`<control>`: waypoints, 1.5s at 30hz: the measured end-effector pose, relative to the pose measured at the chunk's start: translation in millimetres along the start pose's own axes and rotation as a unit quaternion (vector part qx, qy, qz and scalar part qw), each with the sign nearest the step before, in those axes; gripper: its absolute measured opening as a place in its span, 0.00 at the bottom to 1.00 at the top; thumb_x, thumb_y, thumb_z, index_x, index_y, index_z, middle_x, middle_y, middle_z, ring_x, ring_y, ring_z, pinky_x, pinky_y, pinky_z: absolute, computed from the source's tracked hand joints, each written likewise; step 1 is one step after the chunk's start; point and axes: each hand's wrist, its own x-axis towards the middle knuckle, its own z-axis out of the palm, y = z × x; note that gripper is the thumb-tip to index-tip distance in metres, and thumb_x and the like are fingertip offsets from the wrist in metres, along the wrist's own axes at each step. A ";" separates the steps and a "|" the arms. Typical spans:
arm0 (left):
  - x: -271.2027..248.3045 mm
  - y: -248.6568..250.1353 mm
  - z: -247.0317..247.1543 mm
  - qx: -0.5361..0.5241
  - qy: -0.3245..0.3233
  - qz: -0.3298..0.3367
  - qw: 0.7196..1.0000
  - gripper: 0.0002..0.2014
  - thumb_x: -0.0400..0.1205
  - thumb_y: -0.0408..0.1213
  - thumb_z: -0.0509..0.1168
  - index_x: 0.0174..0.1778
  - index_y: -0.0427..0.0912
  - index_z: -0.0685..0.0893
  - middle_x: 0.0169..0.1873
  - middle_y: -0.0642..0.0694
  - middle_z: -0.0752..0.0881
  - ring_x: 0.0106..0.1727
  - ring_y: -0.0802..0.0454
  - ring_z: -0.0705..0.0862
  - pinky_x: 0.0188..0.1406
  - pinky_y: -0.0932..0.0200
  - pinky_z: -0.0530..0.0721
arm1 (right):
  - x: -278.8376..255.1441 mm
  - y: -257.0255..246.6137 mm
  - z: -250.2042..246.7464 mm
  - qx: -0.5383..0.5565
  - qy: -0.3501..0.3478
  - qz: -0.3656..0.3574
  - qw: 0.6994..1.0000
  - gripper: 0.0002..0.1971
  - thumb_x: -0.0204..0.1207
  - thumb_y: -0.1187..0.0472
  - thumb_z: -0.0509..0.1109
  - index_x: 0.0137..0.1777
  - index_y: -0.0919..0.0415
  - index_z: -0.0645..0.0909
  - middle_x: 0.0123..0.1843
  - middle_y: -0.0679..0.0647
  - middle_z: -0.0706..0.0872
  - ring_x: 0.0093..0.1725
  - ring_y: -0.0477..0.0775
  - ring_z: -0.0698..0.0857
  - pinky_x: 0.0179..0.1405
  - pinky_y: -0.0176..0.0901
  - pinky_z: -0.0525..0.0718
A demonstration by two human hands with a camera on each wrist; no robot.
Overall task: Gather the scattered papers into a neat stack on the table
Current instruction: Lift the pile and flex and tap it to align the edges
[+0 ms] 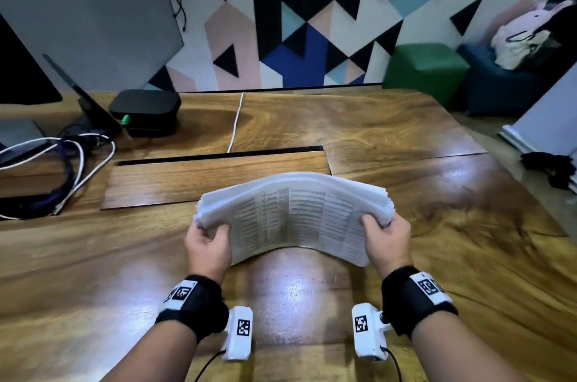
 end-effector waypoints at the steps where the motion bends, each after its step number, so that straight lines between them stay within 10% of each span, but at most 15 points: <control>1: 2.2 6.2 0.1 -0.004 -0.004 0.015 1.000 0.11 0.75 0.22 0.67 0.48 0.42 0.82 0.43 0.45 0.87 0.39 0.71 0.85 0.45 0.73 0.83 | 2.3 -6.8 1.9 0.002 -0.001 -0.011 1.000 0.10 0.68 0.71 0.70 0.30 0.56 0.81 0.20 0.35 0.82 0.23 0.27 0.77 0.28 0.22 0.76; 7: 5.9 24.8 -18.0 -0.046 -0.017 0.061 0.997 0.13 0.74 0.23 0.66 0.44 0.47 0.79 0.39 0.46 0.84 0.35 0.68 0.83 0.39 0.72 0.82 | 11.8 -10.9 -12.3 0.050 0.002 -0.066 0.997 0.12 0.68 0.74 0.67 0.38 0.55 0.82 0.29 0.34 0.86 0.30 0.32 0.79 0.33 0.25 0.79; 13: -7.8 -19.5 -13.3 0.015 0.009 -0.052 0.998 0.14 0.76 0.18 0.66 0.58 0.23 0.81 0.55 0.29 0.86 0.37 0.69 0.86 0.39 0.79 0.81 | -14.9 21.1 -1.4 0.026 0.026 0.063 0.997 0.11 0.71 0.78 0.71 0.37 0.60 0.81 0.33 0.48 0.84 0.24 0.27 0.80 0.30 0.26 0.80; 21: 8.0 25.8 -10.2 -0.054 -0.002 0.047 0.997 0.13 0.76 0.18 0.65 0.54 0.34 0.79 0.41 0.46 0.85 0.35 0.73 0.84 0.40 0.76 0.82 | 6.5 -14.1 -2.3 0.032 -0.003 -0.055 0.998 0.12 0.70 0.75 0.69 0.35 0.55 0.80 0.26 0.36 0.86 0.28 0.27 0.79 0.32 0.22 0.78; 26: -7.8 1.4 -18.7 0.002 0.001 -0.001 1.000 0.16 0.77 0.15 0.63 0.56 0.36 0.77 0.50 0.34 0.83 0.37 0.71 0.84 0.47 0.74 0.81 | -7.8 15.2 -5.2 0.031 0.015 0.009 0.999 0.07 0.66 0.70 0.71 0.42 0.60 0.81 0.33 0.41 0.86 0.29 0.27 0.82 0.34 0.25 0.80; 30: -9.8 -3.6 -7.0 -0.014 0.009 -0.039 0.999 0.14 0.79 0.17 0.63 0.58 0.34 0.80 0.55 0.34 0.84 0.53 0.48 0.84 0.50 0.68 0.83 | -3.4 13.5 7.3 0.002 0.041 0.014 0.999 0.16 0.71 0.76 0.69 0.30 0.54 0.79 0.31 0.45 0.80 0.24 0.26 0.77 0.29 0.27 0.77; 35: -3.5 25.4 -12.8 -0.049 -0.010 0.042 0.998 0.17 0.78 0.14 0.62 0.45 0.45 0.79 0.41 0.48 0.84 0.35 0.72 0.85 0.38 0.76 0.82 | 3.6 -9.1 2.2 0.023 0.007 -0.035 0.999 0.11 0.68 0.70 0.69 0.30 0.53 0.79 0.24 0.39 0.84 0.26 0.30 0.78 0.30 0.25 0.78; 39: -6.5 8.9 -23.8 -0.039 -0.003 0.046 0.998 0.15 0.75 0.16 0.65 0.51 0.39 0.80 0.41 0.51 0.88 0.39 0.68 0.84 0.44 0.77 0.82 | -4.8 7.4 -7.2 0.034 0.005 -0.019 0.999 0.14 0.71 0.82 0.68 0.41 0.62 0.82 0.27 0.35 0.88 0.30 0.27 0.82 0.35 0.21 0.80; 42: -13.2 -16.5 -22.1 0.000 0.007 -0.018 1.000 0.14 0.77 0.17 0.65 0.54 0.37 0.80 0.50 0.36 0.87 0.36 0.74 0.84 0.42 0.79 0.81 | -15.1 18.7 -1.2 0.019 0.005 0.034 0.999 0.13 0.69 0.77 0.72 0.34 0.58 0.81 0.26 0.41 0.85 0.25 0.27 0.81 0.29 0.23 0.79; 45: -12.0 -15.9 -21.9 -0.010 -0.013 -0.016 1.000 0.13 0.78 0.18 0.65 0.54 0.36 0.81 0.45 0.42 0.87 0.36 0.74 0.85 0.41 0.78 0.82 | -12.3 10.5 -0.8 -0.014 -0.012 0.010 1.000 0.19 0.72 0.78 0.69 0.27 0.56 0.78 0.20 0.41 0.80 0.21 0.27 0.76 0.23 0.19 0.73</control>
